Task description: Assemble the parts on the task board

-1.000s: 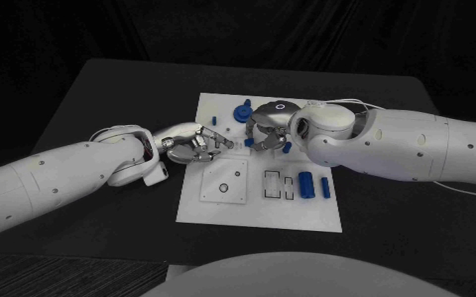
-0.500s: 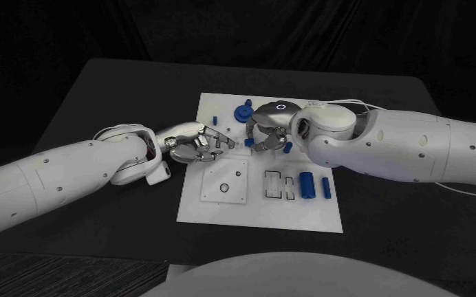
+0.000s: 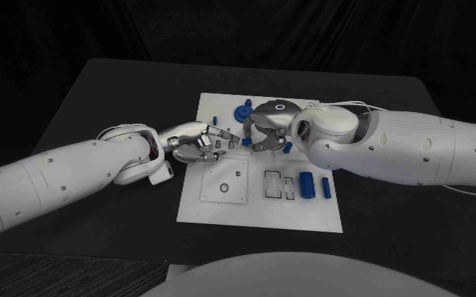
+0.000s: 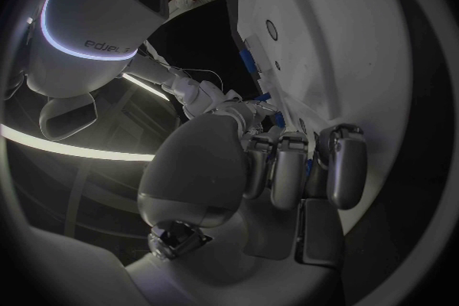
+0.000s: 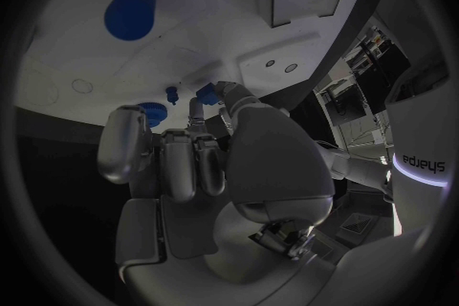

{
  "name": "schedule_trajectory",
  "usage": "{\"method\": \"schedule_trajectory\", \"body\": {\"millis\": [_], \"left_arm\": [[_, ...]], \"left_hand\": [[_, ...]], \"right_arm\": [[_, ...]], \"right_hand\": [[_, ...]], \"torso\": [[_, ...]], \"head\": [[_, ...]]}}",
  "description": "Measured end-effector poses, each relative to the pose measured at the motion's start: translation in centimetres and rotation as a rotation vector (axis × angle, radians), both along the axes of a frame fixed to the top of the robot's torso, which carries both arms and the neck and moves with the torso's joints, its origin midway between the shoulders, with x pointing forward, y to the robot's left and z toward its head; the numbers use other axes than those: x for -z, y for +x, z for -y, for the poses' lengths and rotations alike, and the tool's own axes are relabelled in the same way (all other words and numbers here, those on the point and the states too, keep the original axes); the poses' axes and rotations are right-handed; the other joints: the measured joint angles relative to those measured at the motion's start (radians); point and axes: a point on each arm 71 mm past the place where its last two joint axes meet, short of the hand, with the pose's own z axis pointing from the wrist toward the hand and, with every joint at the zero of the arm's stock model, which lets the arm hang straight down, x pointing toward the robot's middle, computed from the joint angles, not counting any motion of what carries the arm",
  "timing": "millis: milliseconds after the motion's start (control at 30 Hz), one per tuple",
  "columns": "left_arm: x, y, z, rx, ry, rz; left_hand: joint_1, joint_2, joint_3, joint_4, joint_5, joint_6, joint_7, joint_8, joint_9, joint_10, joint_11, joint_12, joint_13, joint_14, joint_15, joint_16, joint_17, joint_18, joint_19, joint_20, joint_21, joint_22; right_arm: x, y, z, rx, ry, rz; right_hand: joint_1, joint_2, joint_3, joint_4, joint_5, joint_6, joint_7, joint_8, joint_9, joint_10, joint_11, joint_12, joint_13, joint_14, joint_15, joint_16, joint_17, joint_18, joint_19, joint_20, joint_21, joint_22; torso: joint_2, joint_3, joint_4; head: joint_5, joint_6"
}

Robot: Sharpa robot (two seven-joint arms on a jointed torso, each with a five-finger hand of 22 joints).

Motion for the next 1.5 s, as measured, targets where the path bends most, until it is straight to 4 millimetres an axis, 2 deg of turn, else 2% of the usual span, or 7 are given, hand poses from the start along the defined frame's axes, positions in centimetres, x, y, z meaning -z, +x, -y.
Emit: {"method": "schedule_trajectory", "body": {"millis": [700, 1333, 1500], "left_arm": [[0.18, 0.08, 0.71, 0.015, 0.001, -0.009], [0.38, 0.16, 0.41, 0.011, 0.018, -0.025], [0.40, 0.13, 0.44, 0.012, 0.019, -0.027]], "left_hand": [[0.000, 0.000, 0.000, 0.000, 0.000, -0.010, -0.003, 0.000, 0.000, 0.004, -0.004, 0.000, 0.000, 0.000, 0.000, 0.000, 0.000, 0.000, -0.004, -0.004, 0.000, 0.000], [0.000, 0.000, 0.003, -0.003, 0.000, -0.010, -0.003, 0.000, 0.000, 0.000, -0.007, 0.000, 0.000, 0.004, -0.004, 0.000, 0.000, 0.000, -0.011, -0.003, -0.004, 0.001], [-0.004, 0.004, 0.003, -0.003, 0.000, -0.006, 0.001, 0.000, 0.000, 0.000, -0.007, 0.000, 0.000, 0.004, -0.004, 0.000, 0.000, -0.001, -0.011, -0.003, -0.004, 0.001]], "right_arm": [[-0.15, -0.10, -0.63, -0.016, 0.007, 0.017], [-0.32, -0.19, -0.80, -0.025, 0.025, 0.029], [-0.37, -0.28, -0.94, -0.032, 0.030, 0.032]], "right_hand": [[0.000, 0.000, 0.003, 0.003, 0.000, 0.000, 0.000, 0.000, 0.001, 0.000, 0.000, 0.000, 0.000, 0.000, 0.000, -0.004, 0.000, 0.000, 0.000, 0.000, 0.000, 0.000], [0.000, 0.000, 0.003, 0.003, 0.000, 0.003, 0.004, 0.000, 0.000, 0.000, 0.000, 0.000, 0.000, 0.000, 0.000, -0.008, 0.000, 0.000, 0.000, 0.000, -0.005, 0.001], [0.000, 0.000, 0.003, 0.003, 0.000, 0.003, 0.004, 0.000, 0.000, 0.000, 0.000, 0.000, 0.000, 0.000, 0.000, -0.008, 0.000, 0.000, 0.000, 0.000, -0.005, 0.001]], "torso": [[-0.001, -0.0003, 0.0002], [0.000, -0.0006, 0.0005], [0.000, -0.0005, 0.0006]], "head": [[-0.001, 0.000], [0.003, 0.000], [0.000, 0.000]]}}
